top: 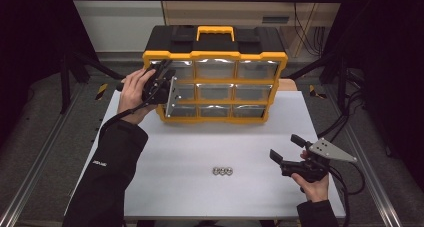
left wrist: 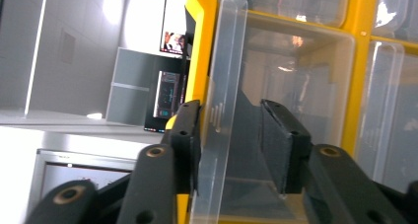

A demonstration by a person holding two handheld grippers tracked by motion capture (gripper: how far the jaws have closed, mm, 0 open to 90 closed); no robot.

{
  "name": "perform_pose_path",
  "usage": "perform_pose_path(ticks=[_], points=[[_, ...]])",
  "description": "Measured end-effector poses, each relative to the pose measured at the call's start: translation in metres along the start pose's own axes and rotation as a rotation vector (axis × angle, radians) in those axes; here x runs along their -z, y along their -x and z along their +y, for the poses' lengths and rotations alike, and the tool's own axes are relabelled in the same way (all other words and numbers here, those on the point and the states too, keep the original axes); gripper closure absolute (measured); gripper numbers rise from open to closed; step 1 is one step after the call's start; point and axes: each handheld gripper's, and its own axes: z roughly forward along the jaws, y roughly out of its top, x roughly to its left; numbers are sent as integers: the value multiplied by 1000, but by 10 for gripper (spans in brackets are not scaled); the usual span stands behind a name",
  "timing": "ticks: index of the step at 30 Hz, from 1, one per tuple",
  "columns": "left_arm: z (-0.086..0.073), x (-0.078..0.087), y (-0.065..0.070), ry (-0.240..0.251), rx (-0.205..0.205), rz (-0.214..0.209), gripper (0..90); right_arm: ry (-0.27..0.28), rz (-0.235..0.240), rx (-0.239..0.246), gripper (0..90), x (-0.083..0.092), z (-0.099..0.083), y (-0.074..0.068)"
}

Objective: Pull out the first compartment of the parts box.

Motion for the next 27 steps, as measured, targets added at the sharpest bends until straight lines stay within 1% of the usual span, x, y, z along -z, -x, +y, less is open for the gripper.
perform_pose_path(ticks=[1,4,5,6,7,9,13,16,17,19,22,25,27], points=[[1,0,0,-3,1,6,644,3,2,0,53,0,0,0],[2,0,0,-1,-3,16,679,3,4,-1,53,0,0,0],[2,0,0,-2,-8,22,679,3,4,-1,53,0,0,0],[2,0,1,-2,-9,27,695,3,5,-3,53,1,0,0],[2,-1,1,5,-20,38,716,4,5,0,53,1,0,0],[2,-1,1,5,-23,42,739,5,5,0,53,1,0,0],[2,-1,2,9,-35,52,749,4,7,0,53,1,0,0],[2,-1,2,3,-55,54,754,8,2,-3,53,0,1,0],[2,-1,2,8,-64,55,757,10,3,-4,53,1,1,0],[2,-1,2,9,-67,56,759,10,3,-4,53,1,1,0],[2,0,2,7,-85,56,765,6,4,2,53,2,1,1],[2,1,2,7,-93,53,767,6,2,1,53,2,1,1],[3,1,3,7,-106,53,768,13,2,-1,53,2,1,1]])
